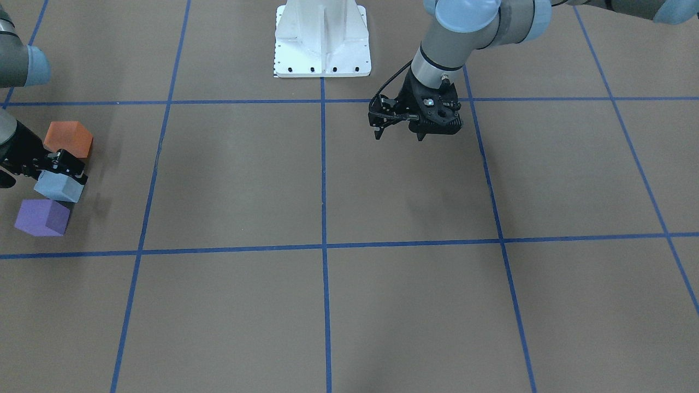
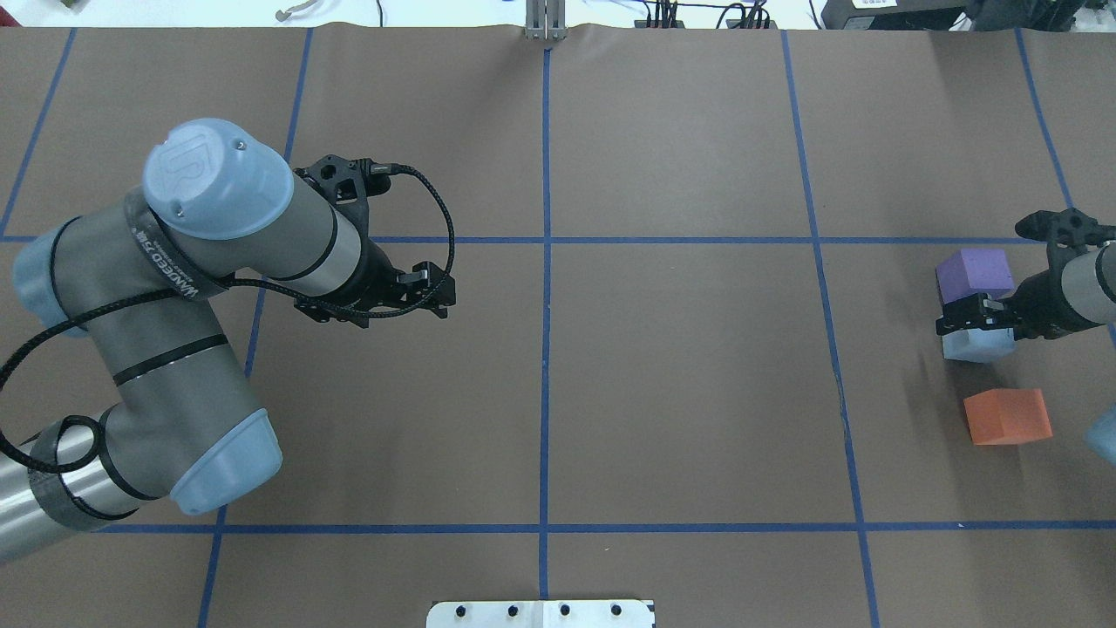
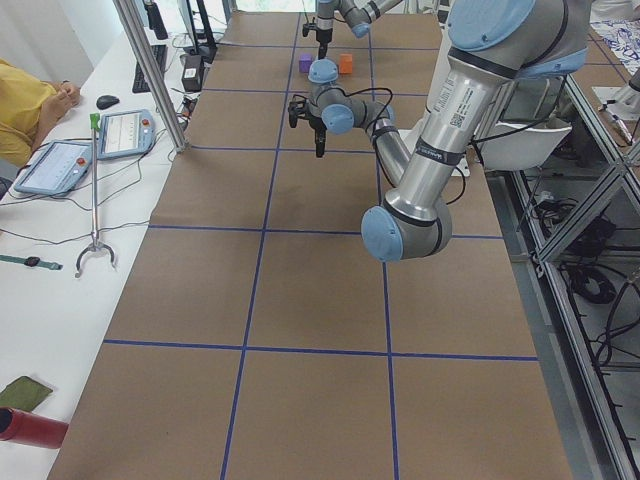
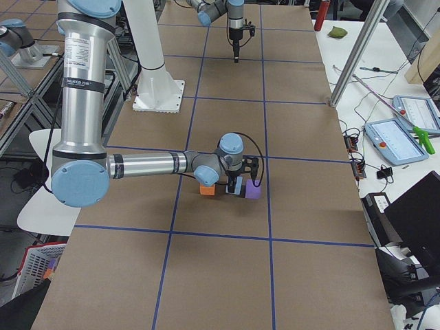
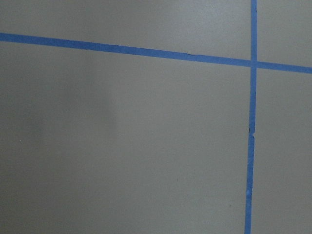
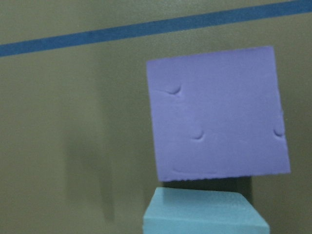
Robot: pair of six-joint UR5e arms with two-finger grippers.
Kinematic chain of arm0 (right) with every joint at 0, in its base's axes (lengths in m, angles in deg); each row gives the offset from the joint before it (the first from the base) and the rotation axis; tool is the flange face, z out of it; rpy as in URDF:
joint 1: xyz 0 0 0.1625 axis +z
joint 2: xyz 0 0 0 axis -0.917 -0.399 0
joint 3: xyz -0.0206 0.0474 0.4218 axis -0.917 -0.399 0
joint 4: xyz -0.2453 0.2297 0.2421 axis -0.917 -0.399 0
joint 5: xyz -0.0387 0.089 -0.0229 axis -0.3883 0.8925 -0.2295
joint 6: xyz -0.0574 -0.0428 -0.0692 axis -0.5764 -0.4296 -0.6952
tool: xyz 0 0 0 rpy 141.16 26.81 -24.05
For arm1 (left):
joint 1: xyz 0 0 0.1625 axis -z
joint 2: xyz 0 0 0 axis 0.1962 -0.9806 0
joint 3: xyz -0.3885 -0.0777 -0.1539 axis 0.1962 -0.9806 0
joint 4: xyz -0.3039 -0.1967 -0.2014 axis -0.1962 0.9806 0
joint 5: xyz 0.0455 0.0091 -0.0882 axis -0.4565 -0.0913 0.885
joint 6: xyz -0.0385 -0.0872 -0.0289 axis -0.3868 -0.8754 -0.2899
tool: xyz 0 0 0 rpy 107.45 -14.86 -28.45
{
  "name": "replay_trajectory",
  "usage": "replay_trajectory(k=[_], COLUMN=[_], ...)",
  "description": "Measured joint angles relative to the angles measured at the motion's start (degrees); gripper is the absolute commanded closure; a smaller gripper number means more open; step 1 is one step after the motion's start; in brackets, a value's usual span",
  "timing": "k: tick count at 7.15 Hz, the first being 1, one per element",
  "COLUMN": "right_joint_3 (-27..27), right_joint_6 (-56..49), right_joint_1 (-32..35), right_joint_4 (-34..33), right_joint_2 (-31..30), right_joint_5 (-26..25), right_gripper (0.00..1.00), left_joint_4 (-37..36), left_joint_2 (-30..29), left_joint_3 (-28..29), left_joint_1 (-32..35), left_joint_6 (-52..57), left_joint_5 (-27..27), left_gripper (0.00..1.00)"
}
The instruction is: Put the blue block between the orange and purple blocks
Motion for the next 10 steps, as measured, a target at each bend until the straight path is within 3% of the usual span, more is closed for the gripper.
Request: replay_trajectory(k=[3, 6, 8, 10], right_joint_3=[4.46, 7.36, 12.49, 14.83], right_joint_6=[-2.06, -12.89, -27.22, -43.90], right_joint_1=[3.03, 12.03, 21.15, 30.97], right_joint_4=[-0.11, -5.83, -21.68, -39.18], right_joint_2=[-3.19, -4.11, -2.22, 2.85], right_joint_5=[1.57, 5.59, 7.56, 8.29], right_gripper=[0.00, 0.00, 0.00, 0.00], left_joint_4=[-0.68, -12.15, -15.56, -15.74], left_joint_2=[0.65, 2.35, 7.48, 15.06], left_joint_3=[-1.36, -8.36, -10.70, -9.37], left_joint_1=[0.53, 5.06, 12.42, 25.47], left_joint_6=[0.18, 10.63, 24.40, 45.02], left_joint_5=[0.24, 0.69, 3.33, 10.35], left_gripper=[0.00, 0.01, 0.00, 0.00])
